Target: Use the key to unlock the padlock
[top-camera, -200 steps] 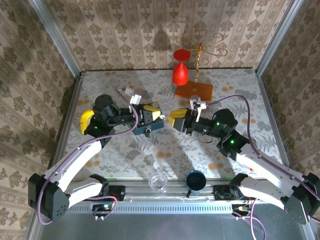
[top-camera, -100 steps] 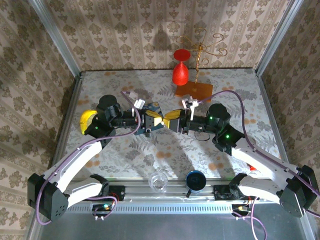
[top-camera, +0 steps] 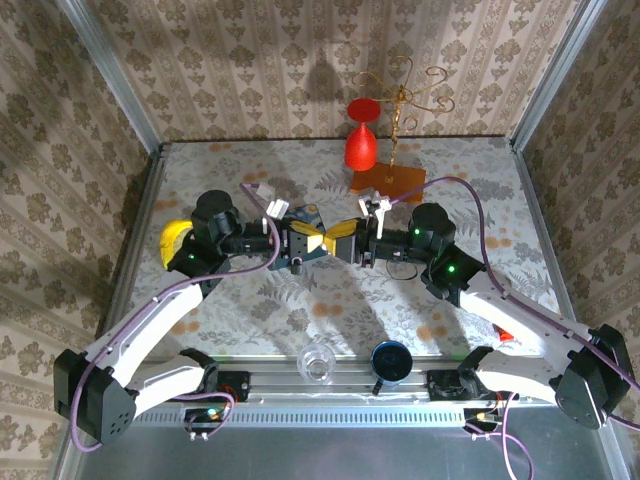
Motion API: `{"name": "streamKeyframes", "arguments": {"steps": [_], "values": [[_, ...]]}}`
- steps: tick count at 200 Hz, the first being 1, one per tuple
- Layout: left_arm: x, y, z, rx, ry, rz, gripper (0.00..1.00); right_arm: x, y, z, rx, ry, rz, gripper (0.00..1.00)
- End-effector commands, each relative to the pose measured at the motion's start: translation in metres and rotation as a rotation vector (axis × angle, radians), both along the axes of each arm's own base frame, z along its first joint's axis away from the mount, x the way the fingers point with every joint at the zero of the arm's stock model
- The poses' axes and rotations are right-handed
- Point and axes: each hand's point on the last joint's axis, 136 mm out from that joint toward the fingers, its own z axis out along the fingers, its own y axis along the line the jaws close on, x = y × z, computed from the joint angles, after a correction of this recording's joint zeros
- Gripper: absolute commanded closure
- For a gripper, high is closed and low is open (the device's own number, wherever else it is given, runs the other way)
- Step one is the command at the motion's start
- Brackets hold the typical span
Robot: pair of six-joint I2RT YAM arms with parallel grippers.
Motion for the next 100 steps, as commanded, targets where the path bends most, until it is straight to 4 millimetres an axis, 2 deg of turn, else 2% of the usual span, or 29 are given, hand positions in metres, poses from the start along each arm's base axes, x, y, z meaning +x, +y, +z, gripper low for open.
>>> {"name": "streamKeyframes", "arguments": {"steps": [1,100], "values": [[-0.006,0.004,0.019,-0.035,-0.07,-0.01,1.0,-0.006,0.002,0.004,-0.007,-0.019,0.028,0.7],[0.004,0.006,0.022,-0.049,-0.072,0.038,1.0,-0.015,0.002,0.005,0.005,-0.028,0.07,0.66]]}}
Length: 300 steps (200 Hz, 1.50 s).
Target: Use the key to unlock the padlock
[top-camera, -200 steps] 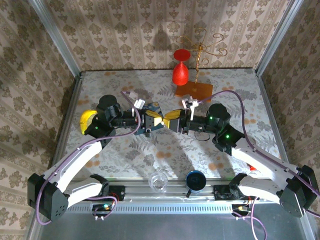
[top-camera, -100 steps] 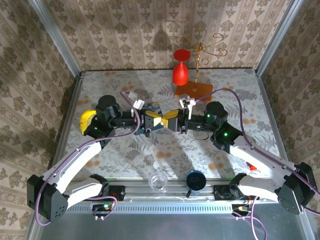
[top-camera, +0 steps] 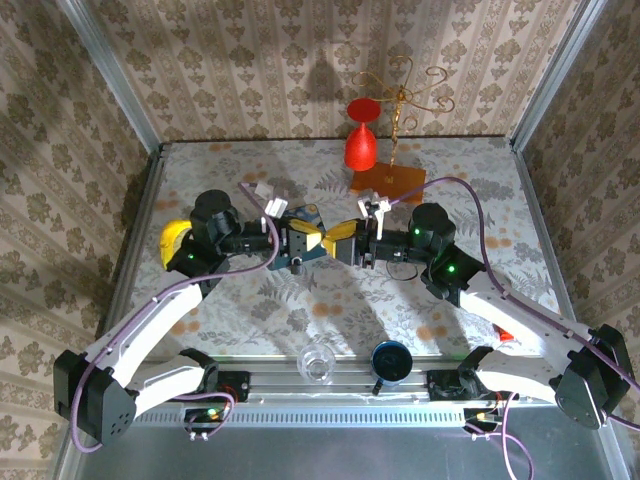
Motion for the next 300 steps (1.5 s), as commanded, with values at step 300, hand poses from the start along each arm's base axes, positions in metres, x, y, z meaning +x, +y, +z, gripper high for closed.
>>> {"name": "streamKeyframes", "arguments": {"steps": [300], "values": [[-0.006,0.007,0.018,-0.06,-0.055,-0.006,1.0,0.001,0.003,0.01,0.014,-0.042,-0.015,0.71]]}}
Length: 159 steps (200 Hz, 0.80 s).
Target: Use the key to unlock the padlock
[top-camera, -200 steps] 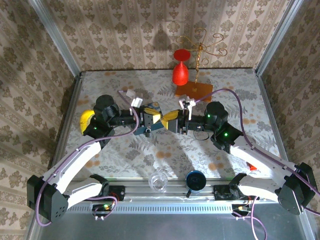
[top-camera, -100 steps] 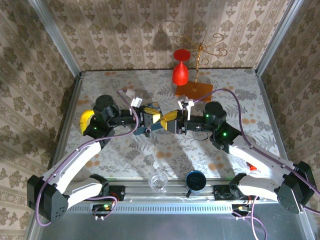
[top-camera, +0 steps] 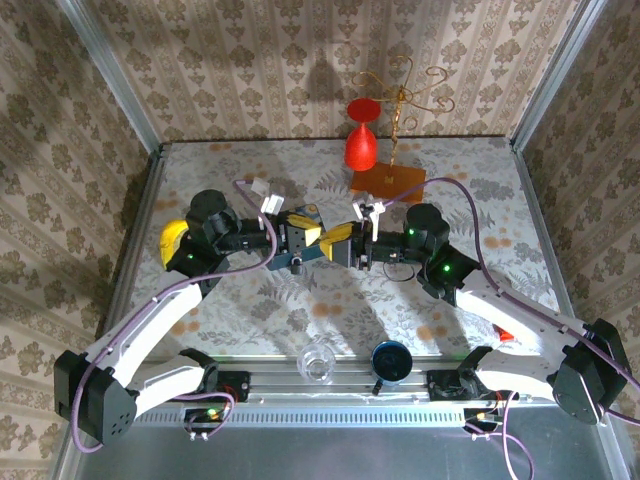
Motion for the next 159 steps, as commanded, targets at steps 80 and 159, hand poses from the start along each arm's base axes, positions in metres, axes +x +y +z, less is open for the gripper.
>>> {"name": "streamKeyframes", "arguments": {"steps": [80,159], "values": [[-0.0098,0.0067,0.0051,-0.02,-0.022,-0.014,1.0,-0.0027,-0.005,0.0259,0.045,-0.072,-0.023,0.75],[-0.0058,0.0087,0.0064,-0.028,-0.021,0.007,1.0,-0.0053,-0.0046,0.0261,0.051,-0.071,-0.009,0.97]]}}
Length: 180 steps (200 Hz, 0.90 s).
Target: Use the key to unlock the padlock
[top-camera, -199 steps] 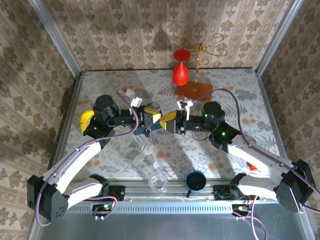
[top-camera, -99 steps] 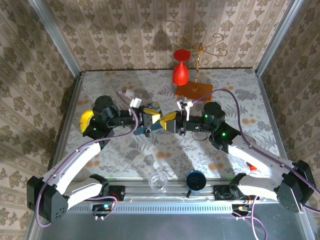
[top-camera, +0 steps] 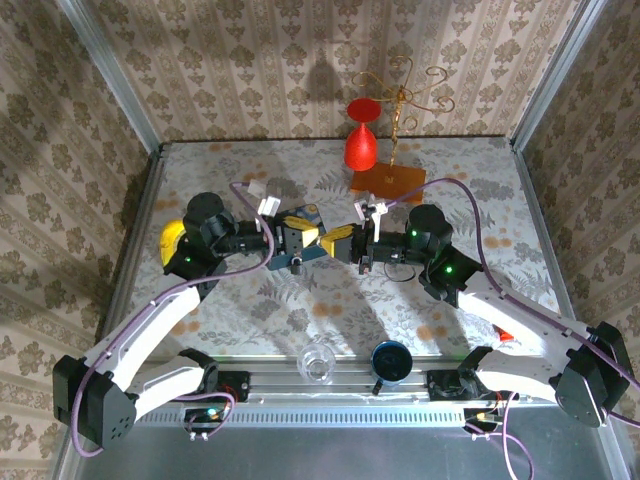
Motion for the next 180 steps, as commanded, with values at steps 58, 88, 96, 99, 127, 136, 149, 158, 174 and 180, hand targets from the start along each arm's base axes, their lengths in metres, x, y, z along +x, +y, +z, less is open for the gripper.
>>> {"name": "streamKeyframes", "arguments": {"steps": [58,88,96,99,127,136,149,158,174,180], "values": [[0.015,0.01,0.009,-0.045,0.019,0.095,0.38,0.008,-0.01,0.009,0.009,-0.013,-0.09,1.0],[0.041,0.02,0.005,-0.035,0.06,0.255,0.0,0.026,-0.018,-0.01,-0.057,0.057,-0.204,1.0],[0.049,0.024,0.001,-0.018,0.065,0.324,0.0,0.03,-0.02,-0.017,-0.077,0.085,-0.23,1.0],[0.053,0.026,-0.001,-0.01,0.068,0.353,0.0,0.031,-0.021,-0.018,-0.081,0.09,-0.238,1.0],[0.089,0.056,-0.032,0.115,0.146,0.674,0.0,0.043,-0.034,-0.037,-0.123,0.154,-0.347,1.0],[0.096,0.065,-0.042,0.159,0.172,0.751,0.0,0.048,-0.04,-0.045,-0.138,0.18,-0.396,1.0],[0.103,0.077,-0.06,0.211,0.234,0.855,0.0,0.055,-0.05,-0.057,-0.157,0.22,-0.466,1.0],[0.105,0.081,-0.07,0.223,0.271,0.897,0.0,0.058,-0.056,-0.065,-0.161,0.249,-0.499,1.0],[0.106,0.08,-0.086,0.237,0.324,0.934,0.0,0.062,-0.065,-0.081,-0.182,0.308,-0.56,1.0],[0.106,0.079,-0.092,0.25,0.337,0.949,0.0,0.063,-0.068,-0.087,-0.19,0.332,-0.577,1.0]]}}
